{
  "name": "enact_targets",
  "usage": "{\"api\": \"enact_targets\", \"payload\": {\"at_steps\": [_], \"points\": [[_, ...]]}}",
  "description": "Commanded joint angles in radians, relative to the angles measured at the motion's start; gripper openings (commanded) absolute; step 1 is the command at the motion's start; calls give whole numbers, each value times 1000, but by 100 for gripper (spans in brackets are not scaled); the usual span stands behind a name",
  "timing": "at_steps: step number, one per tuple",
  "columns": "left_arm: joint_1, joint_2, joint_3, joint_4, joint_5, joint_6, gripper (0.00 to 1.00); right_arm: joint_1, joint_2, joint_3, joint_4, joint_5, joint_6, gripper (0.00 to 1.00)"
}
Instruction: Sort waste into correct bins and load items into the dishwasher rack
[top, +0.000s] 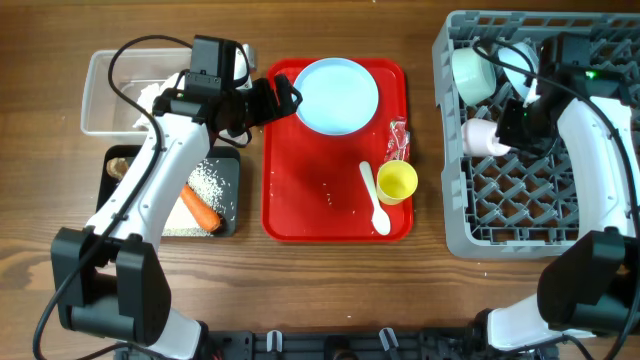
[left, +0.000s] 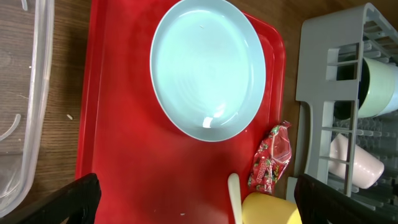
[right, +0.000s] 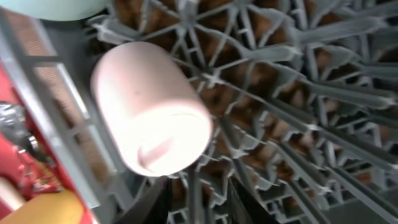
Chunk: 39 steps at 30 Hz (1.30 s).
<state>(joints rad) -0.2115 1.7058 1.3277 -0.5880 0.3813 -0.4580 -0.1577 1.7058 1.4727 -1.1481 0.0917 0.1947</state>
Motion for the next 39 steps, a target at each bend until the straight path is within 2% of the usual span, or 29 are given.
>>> {"api": "enact_targets", "payload": {"at_steps": [1,6,10,13,18,26,30,34,39], "points": [[-3,6,0,0,-16,9,100,3,14,-14,30,66,39,31],[-3,6,0,0,-16,9,100,3,26,-89,134,-8,39,32],[-3,6,0,0,-16,9,100,3,45,-94,157,-27,35,34],[-3,6,0,0,-16,9,100,10,86,-94,204,-116,14,37],[-4,6,0,-1,-16,8,100,26,88,-93,259,-116,15,48],[-5,6,0,-1,-16,9,99,26,87,-93,277,-113,5,50],[-7,6,0,0,-16,8,100,38,11,-82,275,-272,-101,55],[-8,6,0,1,-17,9,100,131,-89,-76,309,-341,-139,57],[-8,10,0,3,-16,8,100,319,-39,-76,323,-341,-111,58]]}}
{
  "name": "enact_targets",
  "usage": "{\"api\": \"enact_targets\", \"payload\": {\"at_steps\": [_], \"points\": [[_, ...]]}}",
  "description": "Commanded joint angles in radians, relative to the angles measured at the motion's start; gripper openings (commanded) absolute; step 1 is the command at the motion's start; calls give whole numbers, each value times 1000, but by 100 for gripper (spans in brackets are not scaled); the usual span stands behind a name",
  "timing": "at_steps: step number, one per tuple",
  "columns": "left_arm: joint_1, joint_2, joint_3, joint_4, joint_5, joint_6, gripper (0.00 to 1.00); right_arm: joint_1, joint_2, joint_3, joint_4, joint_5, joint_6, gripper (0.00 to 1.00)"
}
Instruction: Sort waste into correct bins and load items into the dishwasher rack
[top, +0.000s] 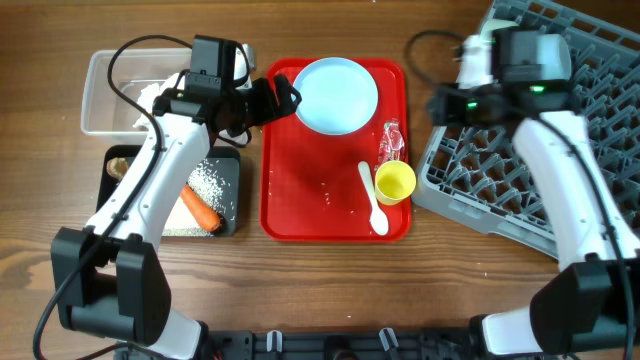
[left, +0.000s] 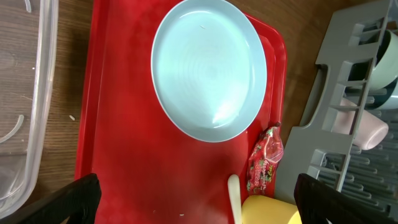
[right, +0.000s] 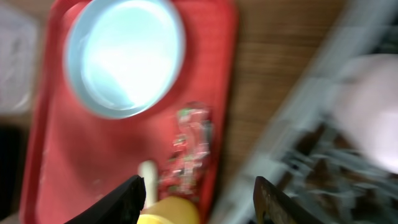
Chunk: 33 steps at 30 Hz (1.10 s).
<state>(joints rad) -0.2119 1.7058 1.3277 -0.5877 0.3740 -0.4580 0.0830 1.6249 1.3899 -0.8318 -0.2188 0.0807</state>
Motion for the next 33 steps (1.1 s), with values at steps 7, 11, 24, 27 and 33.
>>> {"api": "enact_targets", "payload": {"at_steps": [7,11,24,27,33], "points": [[-7,9,0,-8,-10,8,99,152,152,7,-68,-14,61,58],[-7,10,0,-8,-9,9,99,151,152,7,-155,90,87,59],[-7,10,0,-9,-9,9,100,151,152,7,-262,230,105,63],[-7,10,0,-9,-9,9,99,151,152,7,-266,232,105,63],[-7,10,0,-10,-9,8,100,151,152,7,-312,330,113,64]]}}
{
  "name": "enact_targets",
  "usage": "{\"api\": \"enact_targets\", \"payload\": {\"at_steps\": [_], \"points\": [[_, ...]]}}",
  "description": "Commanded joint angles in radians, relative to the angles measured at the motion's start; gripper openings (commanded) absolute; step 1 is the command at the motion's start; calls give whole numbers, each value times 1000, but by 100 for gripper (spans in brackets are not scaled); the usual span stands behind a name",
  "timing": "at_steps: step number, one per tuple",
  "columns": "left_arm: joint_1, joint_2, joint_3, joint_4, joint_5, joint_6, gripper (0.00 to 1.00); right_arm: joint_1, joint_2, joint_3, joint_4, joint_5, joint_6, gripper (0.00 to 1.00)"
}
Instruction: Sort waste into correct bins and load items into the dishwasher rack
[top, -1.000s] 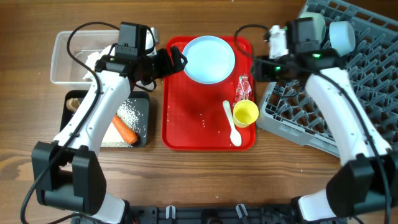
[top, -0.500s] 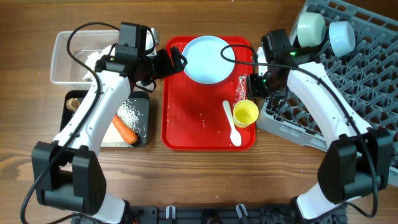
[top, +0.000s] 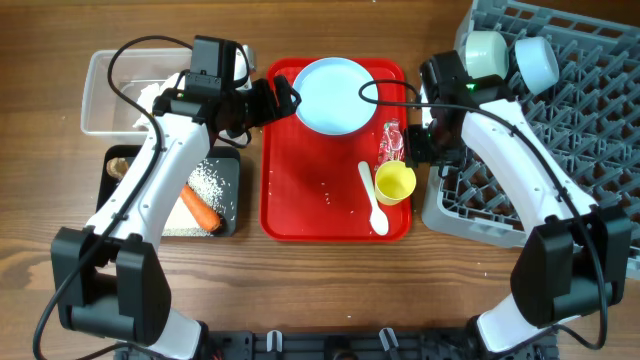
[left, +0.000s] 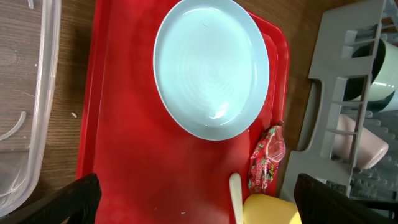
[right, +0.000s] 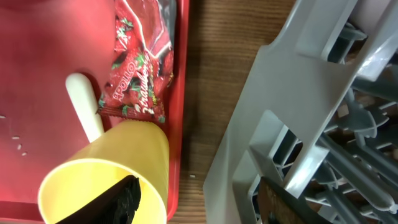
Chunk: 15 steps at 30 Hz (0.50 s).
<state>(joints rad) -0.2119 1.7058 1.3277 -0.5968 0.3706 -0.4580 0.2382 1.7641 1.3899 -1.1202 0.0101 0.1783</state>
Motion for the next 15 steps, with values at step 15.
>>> {"api": "enact_targets", "payload": {"at_steps": [15], "points": [[-49,10,0,1,24,25,96,-17,-80,159,39,-27,2,72]]}}
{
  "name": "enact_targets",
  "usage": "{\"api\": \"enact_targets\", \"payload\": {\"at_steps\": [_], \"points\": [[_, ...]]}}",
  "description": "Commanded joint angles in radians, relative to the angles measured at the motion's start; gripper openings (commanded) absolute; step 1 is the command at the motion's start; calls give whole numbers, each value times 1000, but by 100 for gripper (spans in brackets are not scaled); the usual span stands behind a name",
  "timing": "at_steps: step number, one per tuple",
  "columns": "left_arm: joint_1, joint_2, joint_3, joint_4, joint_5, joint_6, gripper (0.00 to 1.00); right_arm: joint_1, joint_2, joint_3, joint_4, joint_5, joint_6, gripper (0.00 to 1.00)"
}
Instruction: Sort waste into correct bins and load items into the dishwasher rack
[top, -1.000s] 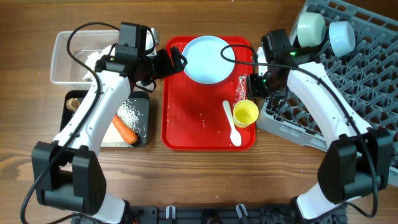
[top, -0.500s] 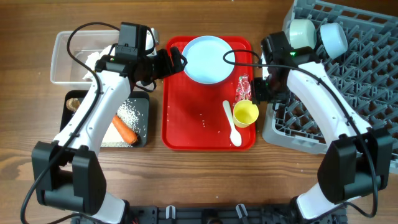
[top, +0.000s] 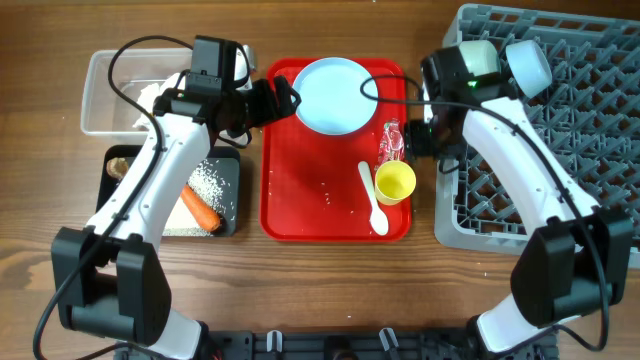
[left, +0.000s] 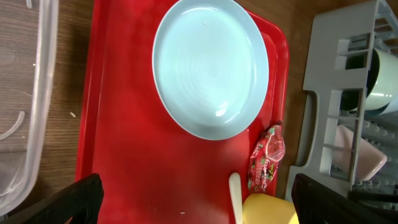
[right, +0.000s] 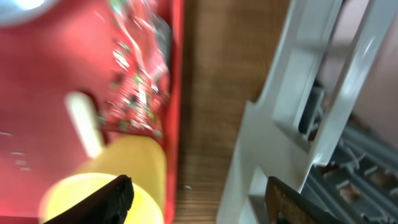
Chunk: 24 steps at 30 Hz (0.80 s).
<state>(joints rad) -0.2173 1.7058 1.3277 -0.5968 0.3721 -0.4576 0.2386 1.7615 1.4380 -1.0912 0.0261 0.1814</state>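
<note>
On the red tray (top: 300, 190) lie a light blue plate (top: 338, 93), a red candy wrapper (top: 392, 142), a white spoon (top: 374, 198) and a yellow cup (top: 396, 183). The grey dishwasher rack (top: 540, 150) stands square at the right with a green bowl (top: 475, 58), another pale bowl (top: 527, 62) and a pink cup (left: 362, 155). My right gripper (right: 199, 202) is open over the wood strip between the yellow cup (right: 106, 186) and the rack (right: 311, 124). My left gripper (left: 196, 205) hangs open above the tray near the plate (left: 210, 67).
A clear plastic container (top: 110, 70) sits at the back left. In front of it is a black tray (top: 228, 170) with rice and a carrot (top: 202, 208). The rack's left wall is close to the tray's right edge.
The rack, skewed a moment ago, now sits square to the table. My right gripper stays open between the yellow cup and the rack's left wall. The left arm has not moved.
My right gripper was first inside the square-standing rack, over the pink cup. Then the rack stood rotated with the right arm at its near-left corner. Then the gripper was low beside the yellow cup with the rack still skewed; now the rack is straight. The left arm stayed still.
</note>
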Motion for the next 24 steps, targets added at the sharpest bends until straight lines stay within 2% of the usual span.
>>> {"api": "enact_targets", "payload": {"at_steps": [1,4,10,13,14,17,20,24], "points": [[-77,10,0,-2,23,71,95,-39,-104,158,10,-43,-1,73],[-232,19,0,6,17,145,93,-151,-178,250,16,-43,3,75],[-433,123,0,71,-67,135,91,-336,-234,250,-15,-80,2,77],[-453,156,0,88,-68,128,78,-362,-233,249,-30,-95,-2,77],[-453,162,0,87,-68,128,69,-362,-234,249,-29,-95,-3,77],[-453,163,0,88,-71,128,54,-362,-233,249,-29,-95,-2,77],[-454,189,0,87,-71,113,47,-362,-233,249,-31,-95,-2,77],[-465,224,0,82,-64,87,45,-362,-233,249,-32,-95,-3,77]]}}
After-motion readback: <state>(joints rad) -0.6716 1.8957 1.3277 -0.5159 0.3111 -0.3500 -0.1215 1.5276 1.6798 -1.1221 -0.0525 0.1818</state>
